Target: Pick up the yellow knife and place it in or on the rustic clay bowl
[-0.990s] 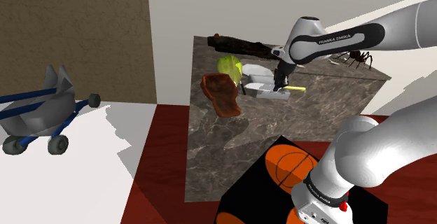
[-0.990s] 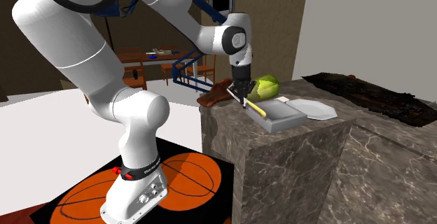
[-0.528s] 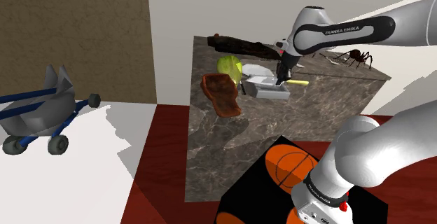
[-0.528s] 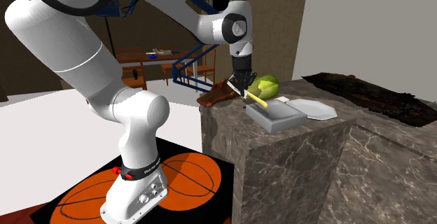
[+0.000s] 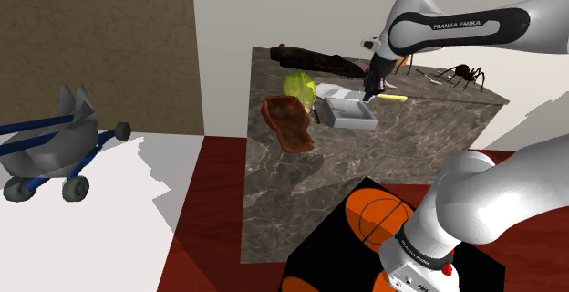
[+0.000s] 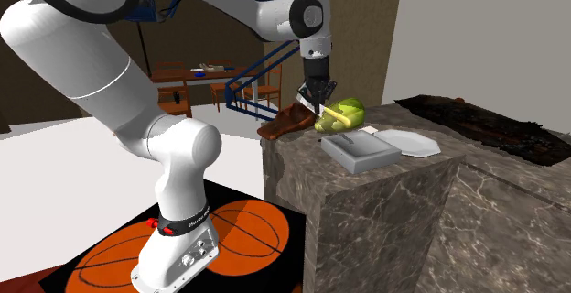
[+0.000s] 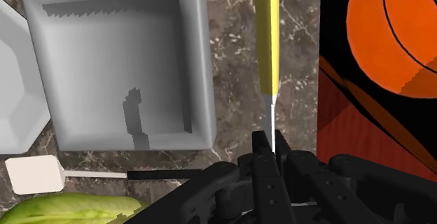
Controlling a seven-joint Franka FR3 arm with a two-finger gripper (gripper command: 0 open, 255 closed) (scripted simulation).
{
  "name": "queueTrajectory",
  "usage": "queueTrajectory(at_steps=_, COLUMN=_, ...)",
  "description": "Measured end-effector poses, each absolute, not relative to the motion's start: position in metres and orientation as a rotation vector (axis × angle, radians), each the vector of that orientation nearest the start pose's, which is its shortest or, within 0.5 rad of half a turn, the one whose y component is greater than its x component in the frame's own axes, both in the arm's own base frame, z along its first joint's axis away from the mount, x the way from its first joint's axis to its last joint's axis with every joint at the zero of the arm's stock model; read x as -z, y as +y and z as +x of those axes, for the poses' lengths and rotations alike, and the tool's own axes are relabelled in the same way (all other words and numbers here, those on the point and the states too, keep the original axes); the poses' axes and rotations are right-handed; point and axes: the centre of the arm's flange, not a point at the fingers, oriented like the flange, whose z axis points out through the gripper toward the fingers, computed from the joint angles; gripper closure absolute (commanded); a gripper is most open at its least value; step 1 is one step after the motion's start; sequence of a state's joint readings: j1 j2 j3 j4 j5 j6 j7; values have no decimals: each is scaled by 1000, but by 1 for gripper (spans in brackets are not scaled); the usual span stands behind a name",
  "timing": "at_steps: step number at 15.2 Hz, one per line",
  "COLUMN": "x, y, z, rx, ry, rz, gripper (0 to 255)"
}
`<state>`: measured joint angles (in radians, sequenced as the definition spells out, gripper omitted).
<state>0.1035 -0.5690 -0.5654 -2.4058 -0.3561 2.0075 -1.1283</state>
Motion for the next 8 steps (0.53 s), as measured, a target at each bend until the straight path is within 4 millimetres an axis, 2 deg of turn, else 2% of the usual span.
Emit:
queueTrajectory(at_steps=2, x=-499, y=-216, z=359, rx=93, ry=-1353, rz=-2950, gripper=255)
queueTrajectory(at_steps=4, x=-499, y=-202, z=374, rx=92, ry=-1353, rz=-2950, gripper=255)
queueTrajectory(at_steps=8, x=-503, y=-164, z=409, rx=92, ry=-1354, rz=-2950, gripper=255)
